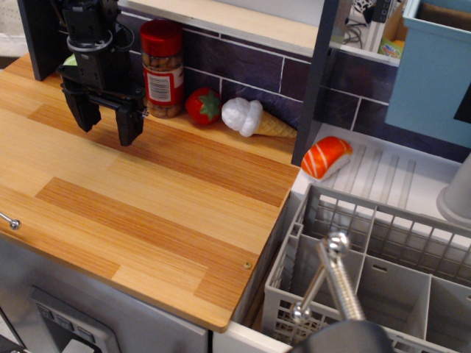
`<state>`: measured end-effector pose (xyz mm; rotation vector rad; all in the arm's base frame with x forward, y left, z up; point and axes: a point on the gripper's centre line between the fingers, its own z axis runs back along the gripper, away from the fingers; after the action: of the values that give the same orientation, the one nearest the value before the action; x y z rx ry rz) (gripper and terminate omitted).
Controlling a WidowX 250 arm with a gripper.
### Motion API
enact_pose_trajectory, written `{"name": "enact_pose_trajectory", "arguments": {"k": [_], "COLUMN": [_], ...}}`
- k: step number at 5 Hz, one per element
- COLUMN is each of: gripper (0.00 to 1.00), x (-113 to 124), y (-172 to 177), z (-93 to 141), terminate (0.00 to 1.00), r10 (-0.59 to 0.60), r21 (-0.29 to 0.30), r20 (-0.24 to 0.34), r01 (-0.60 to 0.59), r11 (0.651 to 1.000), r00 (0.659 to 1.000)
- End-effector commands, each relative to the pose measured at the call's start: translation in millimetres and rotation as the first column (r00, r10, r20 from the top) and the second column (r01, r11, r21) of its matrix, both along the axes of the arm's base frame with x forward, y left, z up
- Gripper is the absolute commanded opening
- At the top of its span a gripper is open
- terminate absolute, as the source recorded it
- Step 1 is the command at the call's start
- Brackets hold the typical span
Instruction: Move drying rack out of sink
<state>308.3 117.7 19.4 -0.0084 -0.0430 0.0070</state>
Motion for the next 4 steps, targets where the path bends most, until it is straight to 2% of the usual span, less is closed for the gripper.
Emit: {"name": "enact_pose_trajectory", "arguments": {"k": [1, 3, 4], "gripper": [1.00, 1.00, 1.00], "x": [0.0, -1.5, -5.6], "y": [0.0, -70.0, -118.0], "z": [0.0, 52.2, 68.3], "terminate": [0.00, 0.00, 0.00], "r10": [0.000, 0.010, 0.005], "r21": [0.000, -0.125, -0.174], "r20": [0.000, 0.036, 0.078], "r01": [0.000, -0.005, 0.009], "r11": [1.000, 0.992, 0.985], "r00": [1.000, 0.999, 0.997]}}
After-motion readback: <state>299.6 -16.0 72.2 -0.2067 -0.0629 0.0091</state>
